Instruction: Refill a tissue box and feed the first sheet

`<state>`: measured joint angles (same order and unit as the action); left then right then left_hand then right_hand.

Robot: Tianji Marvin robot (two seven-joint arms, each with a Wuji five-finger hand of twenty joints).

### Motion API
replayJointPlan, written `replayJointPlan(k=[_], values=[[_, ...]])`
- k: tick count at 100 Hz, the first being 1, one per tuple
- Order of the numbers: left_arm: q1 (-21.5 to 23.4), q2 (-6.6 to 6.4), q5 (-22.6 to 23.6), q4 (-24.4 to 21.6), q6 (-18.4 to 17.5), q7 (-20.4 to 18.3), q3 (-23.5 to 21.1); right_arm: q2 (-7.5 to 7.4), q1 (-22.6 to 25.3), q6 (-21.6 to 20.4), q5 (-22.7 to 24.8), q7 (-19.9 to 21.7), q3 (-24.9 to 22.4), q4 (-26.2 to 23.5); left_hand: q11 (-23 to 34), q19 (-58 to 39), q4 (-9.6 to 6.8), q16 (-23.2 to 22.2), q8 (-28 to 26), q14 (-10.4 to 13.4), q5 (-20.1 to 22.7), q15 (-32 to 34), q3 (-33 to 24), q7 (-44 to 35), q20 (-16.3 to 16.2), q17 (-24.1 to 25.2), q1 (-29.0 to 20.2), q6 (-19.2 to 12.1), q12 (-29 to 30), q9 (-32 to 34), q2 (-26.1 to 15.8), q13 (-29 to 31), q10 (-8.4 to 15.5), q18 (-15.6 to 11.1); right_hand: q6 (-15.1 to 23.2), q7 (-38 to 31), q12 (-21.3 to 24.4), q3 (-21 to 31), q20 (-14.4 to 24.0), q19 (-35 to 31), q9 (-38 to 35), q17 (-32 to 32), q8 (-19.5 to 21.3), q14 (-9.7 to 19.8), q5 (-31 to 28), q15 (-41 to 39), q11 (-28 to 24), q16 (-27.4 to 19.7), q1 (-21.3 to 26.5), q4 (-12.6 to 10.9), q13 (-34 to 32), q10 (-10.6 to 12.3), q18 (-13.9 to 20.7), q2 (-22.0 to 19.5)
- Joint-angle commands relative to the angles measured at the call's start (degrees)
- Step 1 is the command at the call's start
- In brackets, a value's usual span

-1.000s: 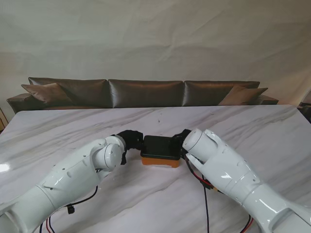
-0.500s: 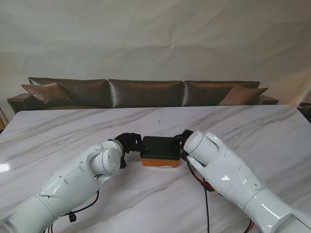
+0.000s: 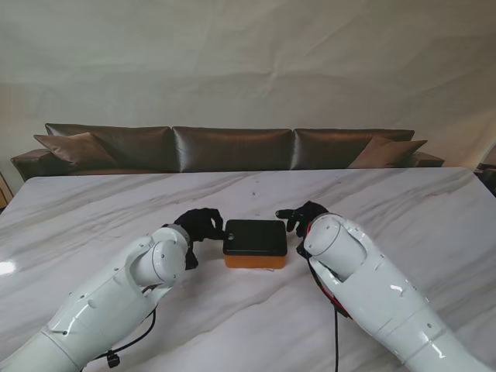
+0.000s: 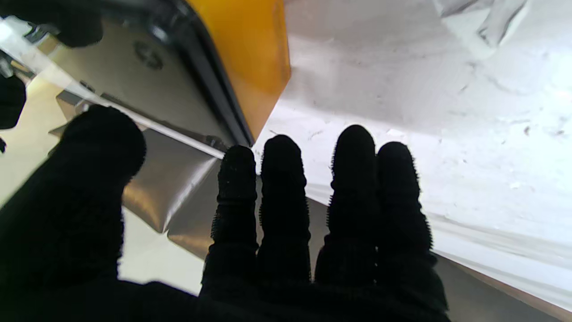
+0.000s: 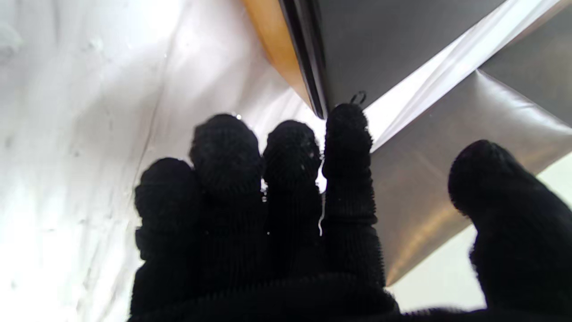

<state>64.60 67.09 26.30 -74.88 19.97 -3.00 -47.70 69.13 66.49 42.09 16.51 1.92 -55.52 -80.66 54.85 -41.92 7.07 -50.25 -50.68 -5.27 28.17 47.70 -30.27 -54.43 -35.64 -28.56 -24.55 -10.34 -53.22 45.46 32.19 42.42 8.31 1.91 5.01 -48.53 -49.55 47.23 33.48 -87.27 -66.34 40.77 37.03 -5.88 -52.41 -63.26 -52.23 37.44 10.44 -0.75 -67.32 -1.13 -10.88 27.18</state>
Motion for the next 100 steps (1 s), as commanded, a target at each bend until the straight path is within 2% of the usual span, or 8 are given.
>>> replayJointPlan(k=[1, 17, 25, 39, 47, 66, 87, 100], values=[[1.23, -0.51, -0.01, -2.29, 0.19, -0.25, -1.36, -1.02, 1.34, -0.75, 1.29, 0.57, -0.56, -1.62, -1.93, -42.70, -1.69, 0.79, 2.00, -4.00, -2.99, -1.40, 3.88, 1.70, -0.04, 1.89, 1.05, 1.56, 1.15, -3.82, -1.56, -3.07, -0.97, -2.62, -2.13, 3.36, 1.35, -2.04, -0.94, 2.06, 4.27, -2.72, -1.56, -1.25, 4.04, 3.23, 1.50, -0.51, -2.55, -1.83, 2.77, -0.86, 1.72, 0.32], [4.91, -1.77, 1.14, -7.46, -0.08, -2.07, -5.06, -2.75, 5.13, -2.66, 6.26, 2.02, -2.41, -5.16, -9.34, -36.08, -2.41, 4.13, 7.37, -3.82, -11.61, -9.07, 5.37, 8.11, -1.45, 11.87, -1.22, 6.22, 6.98, -14.30, -1.86, -13.80, -2.03, -0.01, -5.97, 11.78, 8.18, -1.26, -2.93, 14.13, 22.76, -14.66, -6.10, -3.01, 20.11, 16.53, 9.85, -3.10, -2.94, -3.02, 18.38, -2.23, 1.44, 6.12], [6.27, -2.54, 3.90, -9.27, -0.56, -3.13, -5.70, -3.65, 6.71, -4.04, 9.44, 3.04, -2.71, -6.05, -13.57, -29.68, -2.25, 7.04, 12.32, -4.05, -15.02, -13.18, 1.85, 12.72, -2.40, 18.66, -1.63, 9.76, 12.59, -19.20, -0.12, -19.44, -2.93, 1.81, -7.45, 13.78, 13.46, 1.57, -3.03, 18.30, 30.44, -17.63, -7.96, -2.47, 26.30, 24.04, 14.04, -5.88, -2.88, -2.23, 25.86, -2.07, 2.04, 9.97], [7.97, -3.68, 10.84, -11.60, -0.29, -4.13, -5.10, -4.68, 9.07, -5.56, 14.96, 3.72, -2.52, -7.08, -19.30, -21.41, -1.33, 12.55, 22.51, -3.74, -20.09, -18.94, -4.77, 21.49, -2.45, 25.99, -0.60, 14.26, 21.30, -28.25, 2.35, -26.69, -3.98, 3.62, -9.42, 15.88, 19.81, 1.58, -2.26, 21.78, 39.15, -20.13, -10.74, -2.66, 32.62, 29.94, 16.95, -8.71, -1.84, -1.85, 33.93, -2.23, 3.60, 11.57], [8.63, -4.22, 13.33, -12.89, 0.99, -5.36, -4.44, -5.13, 10.27, -5.63, 17.90, 3.86, -2.13, -7.76, -21.04, -19.36, -1.33, 13.97, 27.61, -3.57, -19.86, -20.56, -6.03, 27.80, -2.47, 27.87, -1.08, 15.90, 23.86, -31.39, 2.45, -28.50, -4.64, 4.05, -9.97, 16.35, 20.18, 1.80, -2.40, 22.67, 41.12, -21.01, -11.13, -2.68, 33.87, 30.62, 17.24, -8.97, -1.53, -2.09, 35.70, -2.42, 4.01, 11.75], [9.79, -4.58, 15.29, -14.10, 2.07, -5.98, -3.17, -6.10, 12.14, -5.01, 23.85, 4.88, -0.29, -9.10, -21.28, -18.60, -1.13, 14.49, 28.84, -3.87, -19.73, -21.07, -7.57, 29.65, -2.87, 29.00, -1.39, 16.68, 25.52, -32.83, 2.87, -29.82, -5.73, 4.47, -9.98, 15.72, 20.61, 1.01, -2.21, 24.06, 42.97, -21.66, -11.73, -2.55, 33.86, 30.95, 16.14, -9.19, 1.46, -3.57, 37.28, -2.65, 4.47, 12.33], [10.37, -4.53, 16.25, -13.93, 3.52, -5.31, -1.64, -6.14, 13.17, -3.52, 24.85, 4.57, 1.31, -10.33, -20.85, -19.28, -1.13, 14.25, 28.38, -4.09, -19.62, -20.24, -9.37, 28.37, -3.57, 28.66, -2.21, 17.35, 26.38, -32.50, 2.96, -29.41, -6.38, 4.43, -10.03, 14.59, 20.67, -0.53, -1.75, 24.31, 42.71, -21.47, -11.88, -2.54, 32.97, 30.11, 15.25, -8.84, 4.02, -4.71, 36.85, -3.01, 4.63, 12.68], [9.82, -4.14, 15.54, -12.14, 3.92, -4.01, -0.59, -5.97, 13.20, -3.37, 24.67, 4.12, 2.35, -10.46, -20.27, -19.76, -1.09, 13.96, 28.05, -4.17, -19.56, -19.52, -9.66, 27.08, -3.91, 28.49, -1.90, 17.58, 26.66, -32.01, 2.53, -29.18, -6.73, 4.58, -11.51, 14.57, 20.75, -0.64, -1.34, 23.82, 41.76, -21.02, -12.32, -2.71, 31.45, 29.19, 15.08, -8.38, 4.00, -5.11, 36.30, -4.27, 4.33, 12.65]])
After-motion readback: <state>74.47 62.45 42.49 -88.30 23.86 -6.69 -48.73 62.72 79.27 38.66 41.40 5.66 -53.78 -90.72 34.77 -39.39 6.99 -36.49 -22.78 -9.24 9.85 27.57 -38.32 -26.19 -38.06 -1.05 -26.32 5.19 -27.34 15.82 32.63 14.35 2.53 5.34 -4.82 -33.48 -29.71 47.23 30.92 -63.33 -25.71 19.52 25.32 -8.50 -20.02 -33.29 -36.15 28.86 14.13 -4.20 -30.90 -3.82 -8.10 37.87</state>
